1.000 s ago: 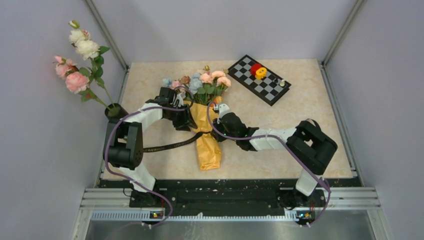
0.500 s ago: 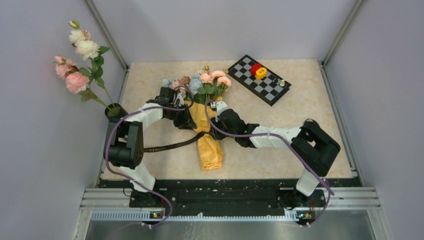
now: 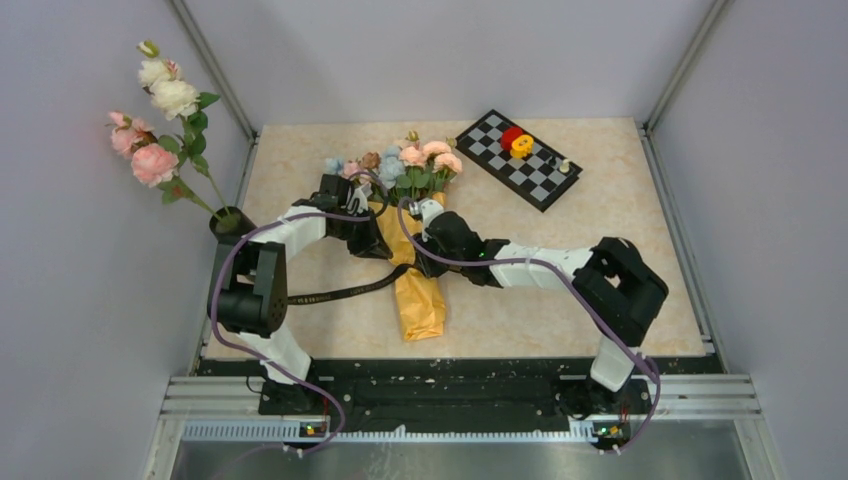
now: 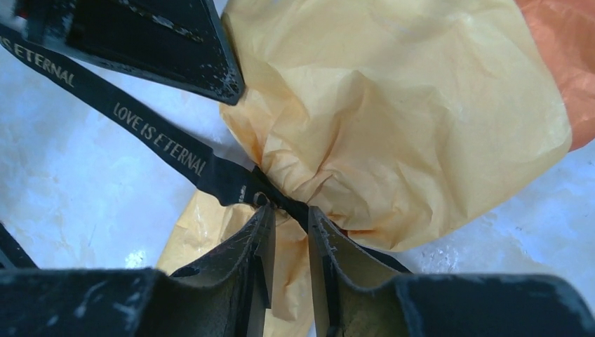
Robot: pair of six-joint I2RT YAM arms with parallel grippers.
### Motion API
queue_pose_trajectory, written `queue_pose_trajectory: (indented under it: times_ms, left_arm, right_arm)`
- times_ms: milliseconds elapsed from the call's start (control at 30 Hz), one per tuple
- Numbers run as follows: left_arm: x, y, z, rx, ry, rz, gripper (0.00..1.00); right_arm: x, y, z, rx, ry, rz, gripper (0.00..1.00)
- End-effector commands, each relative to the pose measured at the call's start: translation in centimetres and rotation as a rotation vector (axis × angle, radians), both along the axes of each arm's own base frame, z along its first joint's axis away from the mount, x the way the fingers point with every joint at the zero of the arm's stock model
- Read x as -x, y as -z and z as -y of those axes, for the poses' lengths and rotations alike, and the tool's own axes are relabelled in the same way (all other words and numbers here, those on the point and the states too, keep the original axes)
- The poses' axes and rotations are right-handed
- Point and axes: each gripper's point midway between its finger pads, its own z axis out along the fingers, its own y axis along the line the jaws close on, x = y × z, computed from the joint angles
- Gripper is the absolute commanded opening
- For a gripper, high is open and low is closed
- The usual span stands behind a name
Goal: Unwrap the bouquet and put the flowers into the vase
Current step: Untie the ribbon from the wrapping paper.
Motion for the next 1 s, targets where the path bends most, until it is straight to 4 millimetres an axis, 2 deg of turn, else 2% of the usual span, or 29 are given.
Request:
queue_pose_trajectory:
  times_ms: [0, 200, 667, 767, 867, 967]
  left_arm:
    - [-0.3, 0.1, -0.1, 0.0, -0.003, 0.005, 0.14]
    - [-0.4, 0.1, -0.2, -0.001, -0.005, 0.005, 0.11]
    - [-0.4, 0.1, -0.4, -0.012, -0.008, 0.008, 0.03]
    - [-0.5, 0.0, -0.4, -0.015, -0.009, 0.011, 0.02]
    - [-0.5, 0.0, -0.5, -0.018, -0.011, 0.014, 0.01]
    - [-0.5, -0.1, -0.6, -0.018, -0.014, 0.014, 0.0]
  right_arm:
    - [-0.9, -0.7, -0.8, 0.002, -0.019, 0.022, 0.25]
    - [-0.9, -0.4, -0.7, 0.009, -0.018, 0.018, 0.15]
    - [-1.5, 0.5, -0.1, 0.068, -0.001, 0.052, 0.16]
    - [-1.5, 0.7, -0.1, 0.079, -0.003, 0.06, 0.1]
    - [-1.4, 0.7, -0.2, 0.081, -0.002, 0.063, 0.0]
    - [-1.3, 0.2, -0.3, 0.071, -0.002, 0.075, 0.0]
